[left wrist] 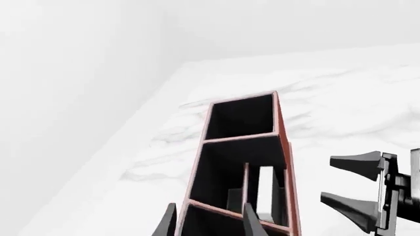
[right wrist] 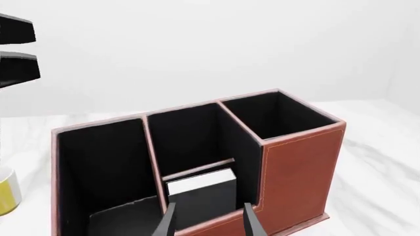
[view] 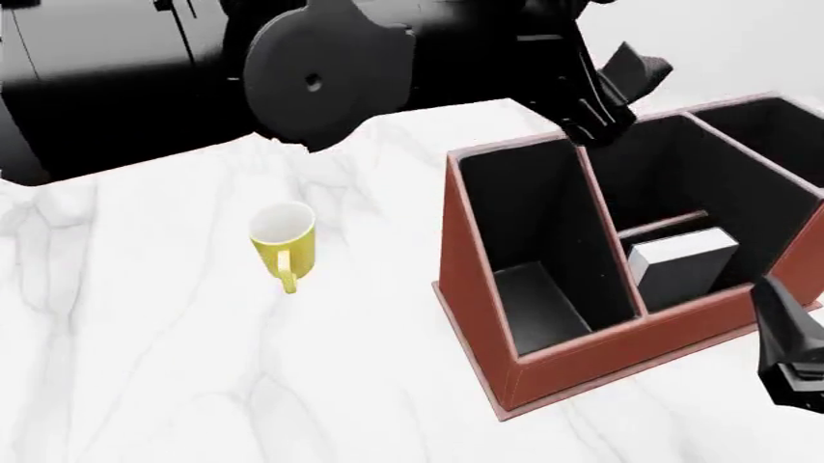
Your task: Pick up the book and place it in the back compartment of the caddy.
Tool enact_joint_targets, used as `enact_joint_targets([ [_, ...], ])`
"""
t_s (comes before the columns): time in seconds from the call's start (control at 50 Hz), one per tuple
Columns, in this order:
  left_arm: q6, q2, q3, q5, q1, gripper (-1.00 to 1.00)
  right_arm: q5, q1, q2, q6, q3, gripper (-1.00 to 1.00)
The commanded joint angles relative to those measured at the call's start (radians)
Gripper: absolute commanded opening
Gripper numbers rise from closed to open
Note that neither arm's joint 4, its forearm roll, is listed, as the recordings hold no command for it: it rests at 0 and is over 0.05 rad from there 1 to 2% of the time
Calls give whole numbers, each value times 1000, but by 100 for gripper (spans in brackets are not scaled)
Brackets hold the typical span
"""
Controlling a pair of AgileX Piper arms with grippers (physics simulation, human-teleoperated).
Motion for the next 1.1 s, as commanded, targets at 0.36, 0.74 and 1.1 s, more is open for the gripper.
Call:
enact_joint_targets([
  [0.36,-119,-523,632,-361,273,100,14,-9,-15,-8,0,100],
  [0.74,-360,-741,968,-575,490,100,-82,-10,145,-21,-22,100],
  [1.1,-384,-715,975,-602,539,100,258,64,12,-120,-525,100],
])
